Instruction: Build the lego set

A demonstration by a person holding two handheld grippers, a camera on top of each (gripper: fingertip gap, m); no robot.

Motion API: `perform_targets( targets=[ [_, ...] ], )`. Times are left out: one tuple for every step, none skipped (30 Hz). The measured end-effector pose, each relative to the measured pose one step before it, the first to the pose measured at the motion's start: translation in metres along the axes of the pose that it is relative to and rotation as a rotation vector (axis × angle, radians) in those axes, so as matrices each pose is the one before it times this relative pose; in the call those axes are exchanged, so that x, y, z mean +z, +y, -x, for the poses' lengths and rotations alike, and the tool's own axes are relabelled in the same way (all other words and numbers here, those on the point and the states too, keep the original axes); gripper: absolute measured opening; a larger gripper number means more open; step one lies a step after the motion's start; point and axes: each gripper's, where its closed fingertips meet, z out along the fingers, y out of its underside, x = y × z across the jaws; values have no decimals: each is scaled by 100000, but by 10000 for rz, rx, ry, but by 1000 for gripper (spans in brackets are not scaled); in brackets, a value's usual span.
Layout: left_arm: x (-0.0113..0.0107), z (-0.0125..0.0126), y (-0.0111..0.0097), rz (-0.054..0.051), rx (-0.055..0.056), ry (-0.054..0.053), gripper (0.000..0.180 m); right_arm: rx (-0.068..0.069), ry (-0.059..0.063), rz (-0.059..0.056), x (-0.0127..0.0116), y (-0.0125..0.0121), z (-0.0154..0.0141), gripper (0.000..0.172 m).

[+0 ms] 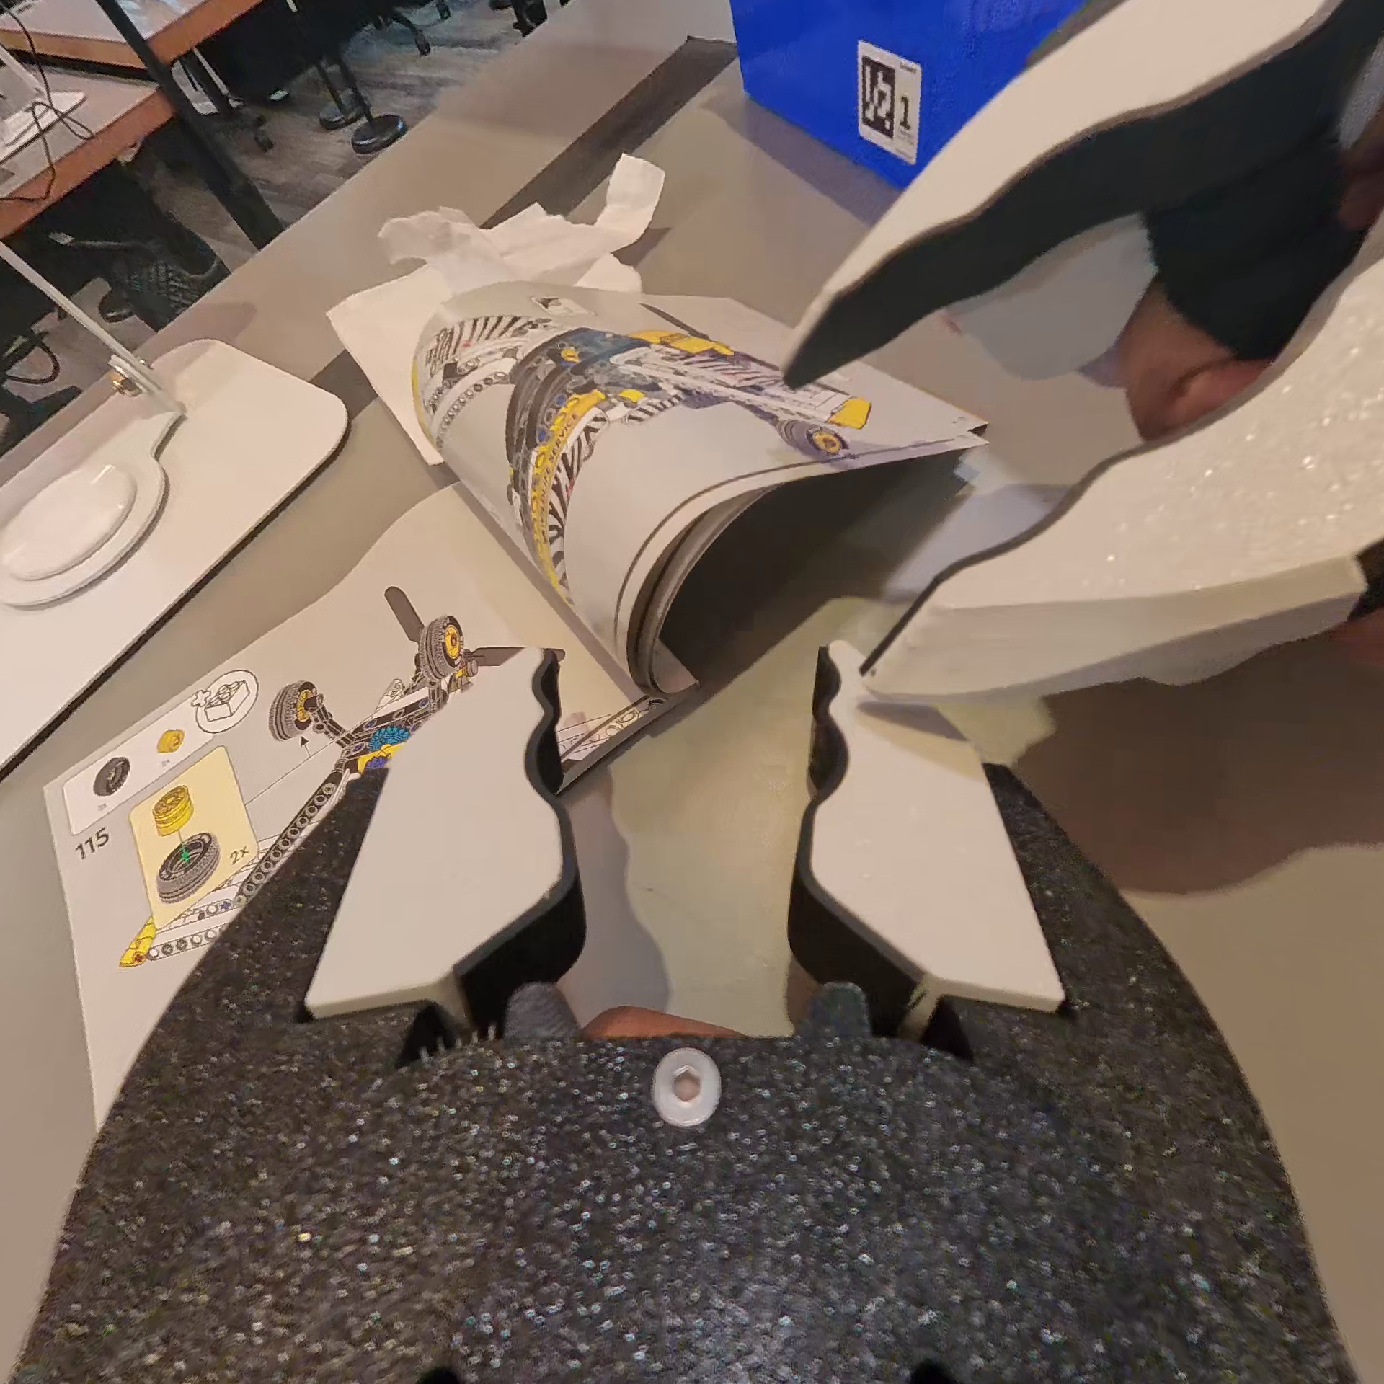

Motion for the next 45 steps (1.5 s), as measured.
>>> perform_targets(
  targets=[
    [75,-64,72,70,36,29,65,164,-7,200,64,341,-72,72],
    [69,-68,77,67,65,25,65,136,-19,136,125,198,-57,73],
    [73,-110,56,61,85,31,65,100,-70,79,146,151,20,73],
    [74,-133,102,86,114,37,65,95,-102,45,158,123,60,73],
    [75,-158,67,71,136,48,65,107,-129,-2,137,43,69,71],
    [60,-174,19,30,144,38,65,112,-135,-4,125,9,57,71],
    [36,-155,-12,4,143,29,65,99,-145,2,102,-21,80,72],
    [37,-97,22,36,114,-2,65,66,-155,-14,95,-64,143,73],
    [40,-48,35,34,68,-20,65,28,-136,-32,69,-107,160,72],
    [-18,7,-10,-9,29,-26,65,-20,-117,-44,58,-138,188,72],
    [-28,35,-25,-31,-18,-24,65,-67,-101,-49,39,-159,201,73],
    [-52,54,-28,-32,-52,-14,65,-89,-84,-27,63,-127,194,72],
    [-72,73,-26,-48,-74,-8,65,-86,-85,-28,61,-114,198,72],
    [-94,88,-45,-64,-85,-13,65,-69,-72,-53,63,-141,167,72],
    [-111,115,-57,-80,-99,-31,65,-52,-46,-74,41,-174,115,71],
    [-120,110,-76,-89,-102,-33,65,-37,-61,-66,29,-175,103,71],
    [-127,144,-81,-93,-95,-61,65,-20,-76,-64,8,-154,90,71],
    [-131,159,-75,-80,-89,-84,65,-2,-83,-62,20,-139,67,71],
    [-103,171,-52,-50,-75,-106,65,27,-83,-55,14,-110,57,71],
    [-105,197,-17,-13,-50,-137,65,42,-86,-56,5,-87,47,70],
    [-81,252,54,53,-21,-181,65,38,-76,-48,-1,-55,32,70],
    [-72,378,99,105,-12,-256,64,21,-57,-18,10,-9,6,70],
    [-90,448,81,89,-12,-288,63,-2,-24,11,0,36,-36,70],
    [-105,415,26,49,-8,-249,62,-14,-29,4,0,32,-25,70],
    [-102,422,-30,4,-27,-247,61,-5,-34,-19,-4,-11,-16,70],
    [-89,437,-49,-20,-35,-269,59,14,-42,-28,-14,-27,3,70],
    [-58,396,-62,-27,-18,-257,57,29,-39,-22,-22,-31,-11,70],
    [-36,292,-77,-38,-4,-205,56,30,-31,-15,-23,-24,-11,69],
    [-13,210,-90,-49,-9,-173,54,22,-22,-19,-29,-25,-24,69],
    [-14,163,-90,-63,0,-155,53,17,-4,-18,-30,-23,-52,69],
    [6,117,-104,-75,24,-136,51,15,7,-12,-35,-15,-68,69],
    [10,95,-101,-78,52,-132,50,12,-1,-4,-32,-7,-41,69],
    [3,81,-93,-61,81,-123,48,4,-1,1,-17,-6,-22,69],
    [-24,116,-73,-42,104,-132,47,-5,13,9,-22,17,-35,69],
    [-42,172,-81,-48,110,-163,46,-11,14,3,-15,0,-21,69],
    [-64,137,-141,-78,110,-141,45,-11,4,-4,-14,-7,5,69],
    [-58,93,-172,-94,94,-92,43,-7,1,0,4,-1,3,69],
    [-28,66,-124,-68,86,-73,41,1,1,-6,-8,-12,4,69],
    [-28,49,-72,-43,74,-60,40,5,-5,-7,-7,-14,15,69],
    [13,-16,-52,-38,61,-21,39,4,0,-1,-7,2,7,69],
    [44,-46,2,-20,47,14,38,-6,7,11,0,10,-17,69],
    [85,-7,28,-8,20,-1,38,-16,1,16,12,34,0,69],
    [102,9,68,13,6,-2,38,-6,-5,18,28,50,9,69],
    [87,63,59,9,-10,-34,38,8,-22,15,30,45,41,69],
    [48,80,3,-25,-29,-43,37,2,-21,7,14,38,66,69]
  ],
)
